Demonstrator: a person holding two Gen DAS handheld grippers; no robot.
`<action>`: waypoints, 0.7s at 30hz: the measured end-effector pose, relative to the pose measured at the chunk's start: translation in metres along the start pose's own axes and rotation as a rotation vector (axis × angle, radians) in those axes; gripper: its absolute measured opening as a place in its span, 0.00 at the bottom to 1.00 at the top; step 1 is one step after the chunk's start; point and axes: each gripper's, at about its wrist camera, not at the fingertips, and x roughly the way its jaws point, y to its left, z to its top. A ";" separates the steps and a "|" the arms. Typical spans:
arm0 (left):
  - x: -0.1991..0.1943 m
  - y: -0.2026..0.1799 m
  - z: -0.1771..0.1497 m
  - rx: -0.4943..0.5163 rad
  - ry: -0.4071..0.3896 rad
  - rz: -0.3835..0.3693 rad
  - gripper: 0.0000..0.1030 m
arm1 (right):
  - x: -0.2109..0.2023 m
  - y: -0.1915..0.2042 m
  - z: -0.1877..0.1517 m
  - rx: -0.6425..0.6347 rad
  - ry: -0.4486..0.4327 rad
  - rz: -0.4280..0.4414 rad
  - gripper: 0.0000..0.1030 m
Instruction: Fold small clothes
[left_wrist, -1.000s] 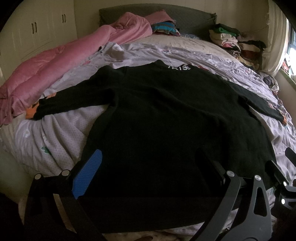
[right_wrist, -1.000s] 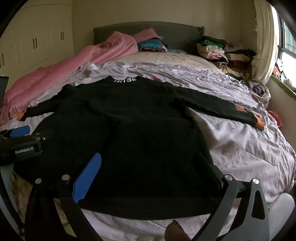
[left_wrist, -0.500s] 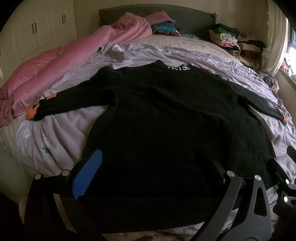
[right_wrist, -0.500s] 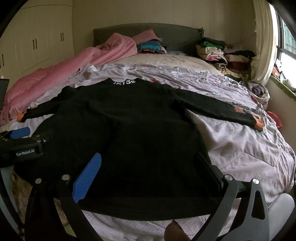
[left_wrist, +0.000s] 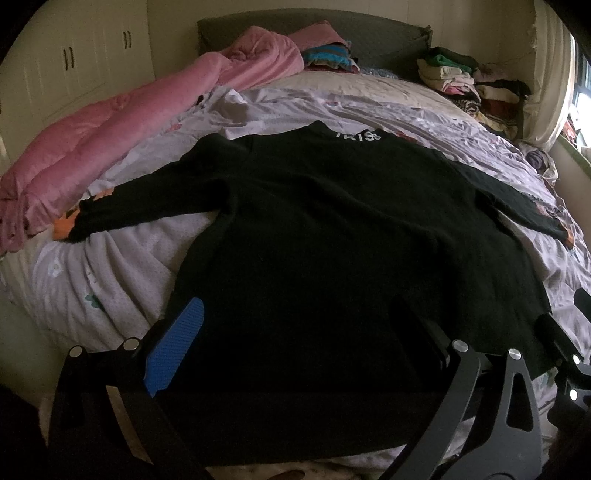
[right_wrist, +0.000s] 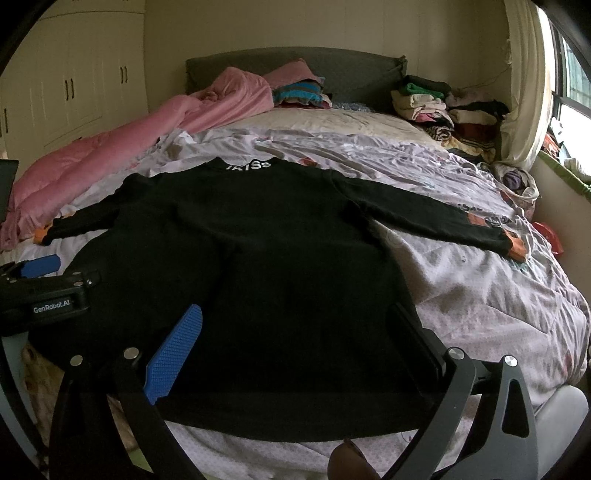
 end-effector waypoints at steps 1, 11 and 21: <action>0.000 0.000 0.000 0.001 -0.002 0.000 0.91 | 0.000 0.000 0.000 0.000 0.000 0.000 0.96; -0.001 0.001 0.000 0.003 -0.004 0.002 0.91 | 0.003 0.003 0.008 -0.005 -0.006 0.004 0.96; 0.014 0.006 0.026 -0.006 0.003 0.001 0.91 | 0.013 0.005 0.021 -0.009 -0.007 0.004 0.96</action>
